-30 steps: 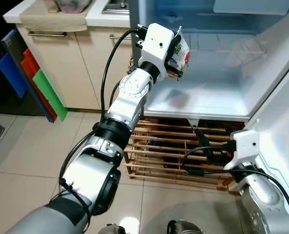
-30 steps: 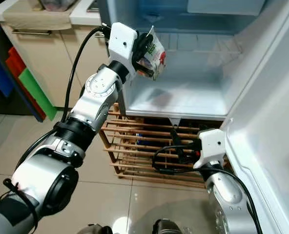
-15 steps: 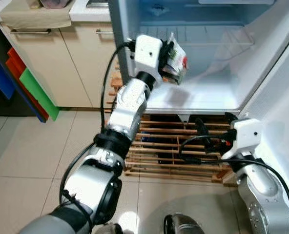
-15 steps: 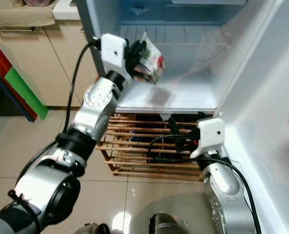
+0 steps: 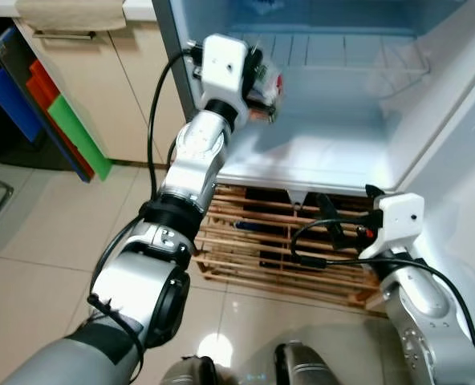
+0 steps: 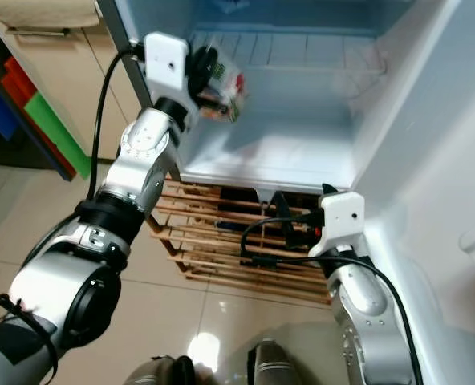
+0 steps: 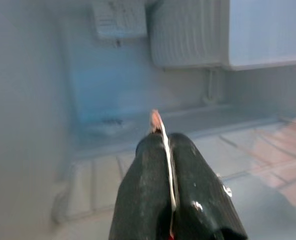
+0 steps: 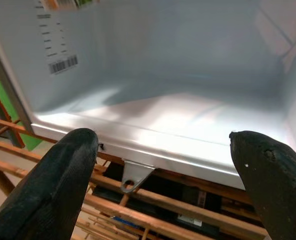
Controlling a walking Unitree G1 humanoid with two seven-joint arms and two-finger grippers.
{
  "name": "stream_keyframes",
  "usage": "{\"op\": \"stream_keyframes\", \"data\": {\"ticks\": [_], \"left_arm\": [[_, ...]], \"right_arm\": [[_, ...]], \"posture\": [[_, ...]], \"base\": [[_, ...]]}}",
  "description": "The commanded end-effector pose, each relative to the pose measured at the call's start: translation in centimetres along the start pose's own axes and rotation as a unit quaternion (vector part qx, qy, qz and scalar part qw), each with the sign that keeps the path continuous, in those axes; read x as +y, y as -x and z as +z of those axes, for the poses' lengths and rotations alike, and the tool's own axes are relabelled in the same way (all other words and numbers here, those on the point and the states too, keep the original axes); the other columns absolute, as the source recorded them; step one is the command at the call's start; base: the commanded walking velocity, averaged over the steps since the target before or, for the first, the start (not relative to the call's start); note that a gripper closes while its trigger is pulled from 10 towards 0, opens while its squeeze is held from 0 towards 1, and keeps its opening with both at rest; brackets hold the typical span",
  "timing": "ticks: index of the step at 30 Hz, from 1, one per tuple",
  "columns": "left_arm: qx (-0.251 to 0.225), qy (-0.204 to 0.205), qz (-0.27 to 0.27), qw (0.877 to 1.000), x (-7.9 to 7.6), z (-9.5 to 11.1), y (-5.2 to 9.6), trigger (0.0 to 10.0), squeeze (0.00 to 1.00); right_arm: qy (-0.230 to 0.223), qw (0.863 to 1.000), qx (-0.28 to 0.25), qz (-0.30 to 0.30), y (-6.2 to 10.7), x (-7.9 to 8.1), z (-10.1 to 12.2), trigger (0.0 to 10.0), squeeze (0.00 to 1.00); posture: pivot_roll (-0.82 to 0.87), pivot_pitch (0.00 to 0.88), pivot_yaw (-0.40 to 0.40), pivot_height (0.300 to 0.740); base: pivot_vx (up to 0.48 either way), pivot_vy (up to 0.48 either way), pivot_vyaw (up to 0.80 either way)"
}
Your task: Restocking fridge
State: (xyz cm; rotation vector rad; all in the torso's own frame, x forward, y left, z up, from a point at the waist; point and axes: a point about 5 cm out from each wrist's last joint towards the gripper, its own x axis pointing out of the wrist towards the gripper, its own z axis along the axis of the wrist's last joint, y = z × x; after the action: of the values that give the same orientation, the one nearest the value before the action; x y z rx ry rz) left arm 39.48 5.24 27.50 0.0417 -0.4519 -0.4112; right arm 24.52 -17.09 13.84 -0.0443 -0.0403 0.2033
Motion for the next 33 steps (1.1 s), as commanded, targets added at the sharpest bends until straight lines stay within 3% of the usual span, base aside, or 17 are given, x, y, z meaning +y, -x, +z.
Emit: {"op": "stream_keyframes", "data": {"ticks": [1, 10, 12, 16, 21, 33], "left_arm": [[-0.003, -0.004, 0.002, 1.000, 0.8, 0.6, -0.4, 10.0, 0.00], [-0.023, 0.001, 0.001, 1.000, 1.5, 2.3, -1.3, 10.0, 0.00], [-0.033, -0.009, 0.017, 0.999, 2.2, 2.4, -1.3, 10.0, 0.00], [-0.046, -0.026, 0.019, 0.998, 2.1, 2.6, -1.4, 10.0, 0.00], [-0.045, -0.016, 0.001, 0.999, 0.7, 2.3, -1.8, 10.0, 0.00], [-0.106, -0.019, -0.016, 0.994, -0.8, 5.3, -3.1, 10.0, 0.00]], "right_arm": [[0.000, 1.000, 0.001, 0.003, 0.4, 0.5, 0.1, 10.0, 0.00], [-0.003, 1.000, 0.010, -0.011, 2.3, 1.1, 0.0, 10.0, 0.00], [-0.002, 1.000, 0.020, -0.015, 3.2, 1.1, -0.2, 10.0, 0.00], [-0.001, 1.000, 0.028, -0.015, 3.8, 1.3, -0.2, 10.0, 0.00], [0.006, 0.999, 0.041, -0.021, 5.3, 1.6, -0.1, 10.0, 0.00], [-0.003, 0.997, 0.061, -0.036, 7.1, 2.5, -0.4, 10.0, 0.00]], "posture": [[-0.28, 0.173, 0.078, 0.740], [-0.33, 0.215, 0.102, 0.740], [-0.34, 0.240, 0.102, 0.740], [-0.36, 0.268, 0.101, 0.740], [-0.41, 0.302, 0.107, 0.740], [-0.44, 0.320, 0.127, 0.740]], "base": [[0.000, 0.000, 0.00], [0.000, 0.000, 0.00], [0.000, 0.000, 0.00], [0.000, 0.000, 0.00], [0.000, 0.000, 0.00], [0.000, 0.000, 0.00]]}}
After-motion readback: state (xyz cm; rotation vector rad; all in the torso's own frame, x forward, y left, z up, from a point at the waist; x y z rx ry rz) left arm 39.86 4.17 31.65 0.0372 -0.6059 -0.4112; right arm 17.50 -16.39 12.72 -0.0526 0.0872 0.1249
